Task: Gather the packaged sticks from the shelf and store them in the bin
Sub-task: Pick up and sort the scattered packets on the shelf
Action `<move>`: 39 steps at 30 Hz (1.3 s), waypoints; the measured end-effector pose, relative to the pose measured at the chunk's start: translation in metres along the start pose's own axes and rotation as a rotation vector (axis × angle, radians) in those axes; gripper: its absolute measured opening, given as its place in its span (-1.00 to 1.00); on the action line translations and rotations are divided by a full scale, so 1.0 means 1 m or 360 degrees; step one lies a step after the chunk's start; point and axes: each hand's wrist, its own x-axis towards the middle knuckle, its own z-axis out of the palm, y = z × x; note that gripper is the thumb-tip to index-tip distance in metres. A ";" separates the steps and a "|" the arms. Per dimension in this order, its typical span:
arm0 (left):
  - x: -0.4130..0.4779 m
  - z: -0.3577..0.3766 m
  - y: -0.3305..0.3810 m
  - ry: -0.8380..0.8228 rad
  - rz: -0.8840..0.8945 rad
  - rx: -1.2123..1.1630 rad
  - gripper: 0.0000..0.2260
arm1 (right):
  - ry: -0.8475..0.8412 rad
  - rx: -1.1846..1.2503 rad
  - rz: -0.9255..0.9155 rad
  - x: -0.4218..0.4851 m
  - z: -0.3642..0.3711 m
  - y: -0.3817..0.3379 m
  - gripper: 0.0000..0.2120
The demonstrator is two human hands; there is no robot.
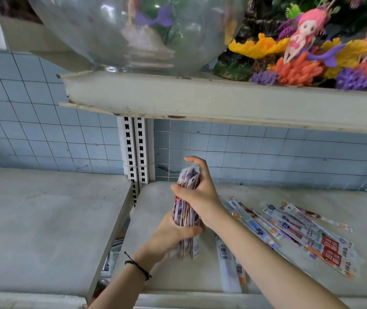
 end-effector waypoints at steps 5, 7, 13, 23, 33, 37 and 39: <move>0.002 -0.010 0.011 -0.0107 -0.0048 0.0076 -0.79 | -0.0066 0.0100 0.0008 0.003 0.000 -0.009 -0.43; 0.001 -0.013 0.011 -0.0117 -0.0044 0.0089 -0.78 | -0.0162 0.0036 0.0018 0.000 -0.001 -0.009 -0.38; -0.006 -0.011 0.007 -0.0164 -0.0093 0.0074 -0.67 | -0.0059 0.0075 0.0105 -0.013 0.006 0.009 -0.31; -0.029 -0.020 0.032 -0.0475 -0.0551 -0.0245 -0.66 | -0.0117 -0.0143 0.0321 0.015 -0.005 -0.011 -0.63; -0.051 -0.051 0.038 0.0031 -0.0460 -0.0110 -0.33 | 0.0149 -0.0157 0.0366 0.037 0.051 0.022 -0.81; -0.059 -0.089 0.047 0.0166 -0.0252 -0.0044 -0.29 | 0.0162 -0.0105 0.0318 0.047 0.093 0.024 -0.81; -0.061 -0.113 0.052 0.0125 -0.0191 0.0050 -0.26 | 0.0208 -0.0077 0.0308 0.054 0.116 0.027 -0.84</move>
